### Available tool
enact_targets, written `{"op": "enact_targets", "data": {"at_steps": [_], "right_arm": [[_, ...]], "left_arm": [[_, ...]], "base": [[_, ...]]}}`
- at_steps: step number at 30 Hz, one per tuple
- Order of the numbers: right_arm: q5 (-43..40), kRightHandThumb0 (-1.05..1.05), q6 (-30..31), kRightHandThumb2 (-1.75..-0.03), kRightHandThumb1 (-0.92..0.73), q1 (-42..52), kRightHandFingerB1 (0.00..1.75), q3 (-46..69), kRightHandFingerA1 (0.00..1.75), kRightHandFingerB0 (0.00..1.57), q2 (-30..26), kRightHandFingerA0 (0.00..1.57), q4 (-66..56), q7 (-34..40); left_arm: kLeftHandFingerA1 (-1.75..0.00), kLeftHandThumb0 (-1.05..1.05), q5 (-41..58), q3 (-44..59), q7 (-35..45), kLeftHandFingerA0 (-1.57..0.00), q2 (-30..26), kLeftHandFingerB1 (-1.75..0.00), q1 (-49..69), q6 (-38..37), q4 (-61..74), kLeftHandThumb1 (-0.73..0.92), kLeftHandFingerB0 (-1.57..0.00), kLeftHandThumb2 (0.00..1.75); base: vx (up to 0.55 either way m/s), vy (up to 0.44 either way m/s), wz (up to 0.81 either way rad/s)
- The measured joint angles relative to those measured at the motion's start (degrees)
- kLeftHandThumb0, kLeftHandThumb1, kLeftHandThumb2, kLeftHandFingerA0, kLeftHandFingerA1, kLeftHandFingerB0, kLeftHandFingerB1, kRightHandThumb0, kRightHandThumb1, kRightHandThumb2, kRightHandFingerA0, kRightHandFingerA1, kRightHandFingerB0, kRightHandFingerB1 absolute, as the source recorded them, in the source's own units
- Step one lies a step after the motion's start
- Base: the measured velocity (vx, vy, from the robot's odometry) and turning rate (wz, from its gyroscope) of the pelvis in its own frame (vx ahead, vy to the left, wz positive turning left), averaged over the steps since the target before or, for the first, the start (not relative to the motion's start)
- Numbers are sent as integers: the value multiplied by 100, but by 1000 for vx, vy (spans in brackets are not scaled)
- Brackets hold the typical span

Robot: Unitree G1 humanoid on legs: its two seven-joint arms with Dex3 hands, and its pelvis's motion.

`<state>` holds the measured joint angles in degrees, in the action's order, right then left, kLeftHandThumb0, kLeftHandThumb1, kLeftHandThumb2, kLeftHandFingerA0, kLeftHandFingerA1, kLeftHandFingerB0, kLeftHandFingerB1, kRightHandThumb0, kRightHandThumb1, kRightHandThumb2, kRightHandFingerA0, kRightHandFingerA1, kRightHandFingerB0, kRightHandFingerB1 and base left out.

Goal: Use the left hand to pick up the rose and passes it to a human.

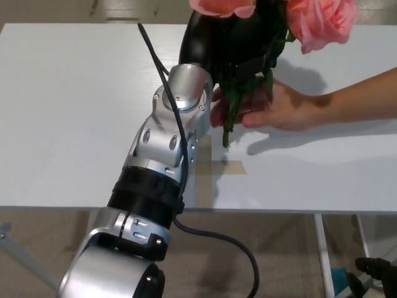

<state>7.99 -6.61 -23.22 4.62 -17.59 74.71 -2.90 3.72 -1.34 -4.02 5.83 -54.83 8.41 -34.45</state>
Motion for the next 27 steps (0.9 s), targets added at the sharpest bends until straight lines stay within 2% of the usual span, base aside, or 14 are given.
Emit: {"op": "enact_targets", "data": {"at_steps": [13, 14, 15, 16, 17, 18, 21, 22, 27], "right_arm": [[4, -56, 0, -66, -81, -110, 34, -15, 46, 45, 0, 60, -9, 1], [3, -56, 0, -66, -81, -132, 34, -14, 46, 44, 0, 59, -9, 1], [3, -57, 1, -66, -81, -151, 34, -14, 45, 44, 0, 59, -9, 1], [4, -57, 1, -66, -81, -169, 34, -14, 45, 44, 0, 59, -9, 1], [4, -57, 3, -66, -81, -194, 34, -14, 45, 44, 0, 59, -9, 1], [3, -56, 4, -65, -81, -209, 34, -14, 45, 45, 0, 60, -9, 1], [2, -56, 16, -65, -81, -263, 34, -14, 45, 45, 0, 60, -9, 1], [1, -57, 18, -66, -81, -283, 34, -13, 45, 45, 0, 59, -9, 1], [0, -57, 23, -65, -81, -347, 34, -11, 45, 45, 0, 59, -6, -3]], "left_arm": [[-130, -21, -10, -445, -99, -107, 4, -102, 0, -279, -43, 83, -82, 68], [-131, -23, -9, -472, -108, -107, 4, -87, 0, -293, -43, 84, -89, 66], [-89, -35, -10, -494, -117, -111, 4, -44, 0, -303, -42, 75, -76, 63], [-89, -35, -10, -522, -127, -111, 4, -44, 0, -311, -40, 75, -76, 63], [-50, -45, -13, -563, -139, -89, 4, -34, 0, -317, -40, 64, -40, 60], [-5, -73, -12, -595, -140, 0, 4, -6, 0, -317, -38, 44, 0, 79], [-5, -73, 21, -711, 0, 0, 4, -6, 0, -313, -36, 44, 0, 79], [0, -89, 38, -744, 61, 0, 4, 0, 0, -311, -36, 46, 0, 59], [0, -89, 131, -944, 505, 0, -5, -4, -85, -36, -37, 46, 0, 58]], "base": [[0, 0, 0], [0, 0, 0], [0, 0, 0], [0, 0, 0], [0, 0, 0], [0, 0, 0], [0, 0, 0], [0, 0, 0], [0, 0, 0]]}}
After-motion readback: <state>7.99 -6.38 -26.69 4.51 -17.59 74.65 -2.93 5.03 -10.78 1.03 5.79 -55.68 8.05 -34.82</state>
